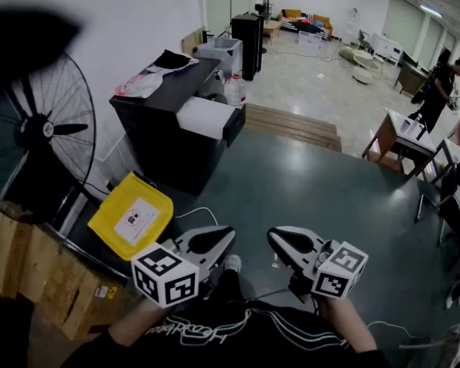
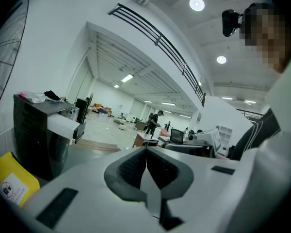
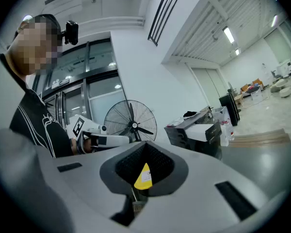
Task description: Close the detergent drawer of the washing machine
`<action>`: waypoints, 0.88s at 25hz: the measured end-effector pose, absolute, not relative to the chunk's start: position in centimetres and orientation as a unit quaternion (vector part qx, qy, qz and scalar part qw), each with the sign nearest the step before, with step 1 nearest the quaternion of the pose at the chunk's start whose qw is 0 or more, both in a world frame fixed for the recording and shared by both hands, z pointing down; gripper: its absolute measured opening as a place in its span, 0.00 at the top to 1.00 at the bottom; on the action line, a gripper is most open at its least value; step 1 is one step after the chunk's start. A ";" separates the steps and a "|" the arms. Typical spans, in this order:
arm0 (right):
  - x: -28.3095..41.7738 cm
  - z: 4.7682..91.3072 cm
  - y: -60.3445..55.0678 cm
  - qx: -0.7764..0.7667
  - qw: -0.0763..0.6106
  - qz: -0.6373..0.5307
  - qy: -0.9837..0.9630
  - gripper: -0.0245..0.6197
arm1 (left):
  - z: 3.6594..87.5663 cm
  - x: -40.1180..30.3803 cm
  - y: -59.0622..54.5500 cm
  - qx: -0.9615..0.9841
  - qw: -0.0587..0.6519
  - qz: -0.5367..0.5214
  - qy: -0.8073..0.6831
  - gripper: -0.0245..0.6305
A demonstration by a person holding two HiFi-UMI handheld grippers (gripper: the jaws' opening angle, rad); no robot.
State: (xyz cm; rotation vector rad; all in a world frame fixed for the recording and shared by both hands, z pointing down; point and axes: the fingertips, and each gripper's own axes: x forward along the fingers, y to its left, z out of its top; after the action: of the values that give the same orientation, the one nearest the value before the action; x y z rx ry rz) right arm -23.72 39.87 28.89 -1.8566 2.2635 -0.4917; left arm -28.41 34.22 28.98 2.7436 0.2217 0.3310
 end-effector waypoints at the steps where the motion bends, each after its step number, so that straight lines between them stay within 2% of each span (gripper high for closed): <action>1: -23.6 28.9 39.8 -0.624 0.088 -0.165 0.758 0.92 | 29.1 -28.3 34.2 0.972 0.184 0.119 0.081 0.93; 9: -20.5 30.4 39.8 -0.645 0.093 -0.178 0.737 0.92 | 30.3 -25.6 33.2 0.969 0.194 0.127 0.089 0.93; 14: -18.4 31.8 37.5 -0.644 0.128 -0.203 0.726 0.92 | 31.6 -23.3 30.9 0.965 0.205 0.133 0.099 0.93; 22: -12.2 34.0 29.7 -0.650 0.118 -0.218 0.718 0.92 | 34.0 -17.3 22.2 0.961 0.225 0.137 0.084 0.93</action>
State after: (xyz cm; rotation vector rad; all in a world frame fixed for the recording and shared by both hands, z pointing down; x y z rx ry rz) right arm -12.23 29.74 34.00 -1.9025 2.1006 -0.6376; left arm -17.26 22.22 33.97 2.6515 0.2322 0.3787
